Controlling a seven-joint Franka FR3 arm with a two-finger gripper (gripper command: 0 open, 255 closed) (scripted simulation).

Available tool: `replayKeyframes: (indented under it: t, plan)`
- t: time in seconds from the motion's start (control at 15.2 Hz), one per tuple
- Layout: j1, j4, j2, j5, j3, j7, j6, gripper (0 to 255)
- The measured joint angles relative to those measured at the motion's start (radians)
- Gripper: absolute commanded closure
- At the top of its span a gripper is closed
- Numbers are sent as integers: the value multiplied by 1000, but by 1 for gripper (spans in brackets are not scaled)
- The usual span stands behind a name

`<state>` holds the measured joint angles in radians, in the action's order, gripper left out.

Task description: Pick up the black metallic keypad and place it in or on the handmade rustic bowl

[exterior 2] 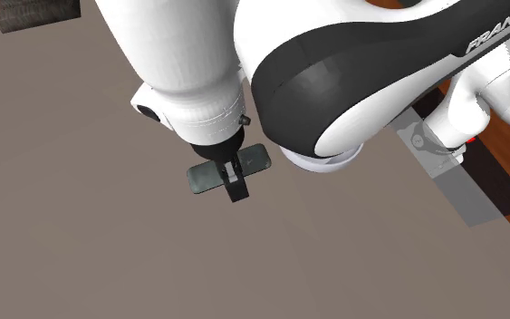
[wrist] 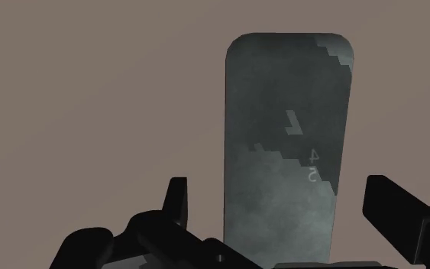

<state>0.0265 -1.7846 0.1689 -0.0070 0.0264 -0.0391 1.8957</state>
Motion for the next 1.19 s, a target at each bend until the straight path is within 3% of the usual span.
replayKeyframes:
  t: [0.07, 0.13, 0.79, 1.19]
  plan:
    - [0, 0, 0, 0, 0, 0, 0, 0]
    - [0, 0, 0, 0, 0, 0, 0, 255]
    - [0, 0, -6, 0, 0, -1, 3, 255]
    - [1, 54, -9, 0, 1, 1, -63, 255]
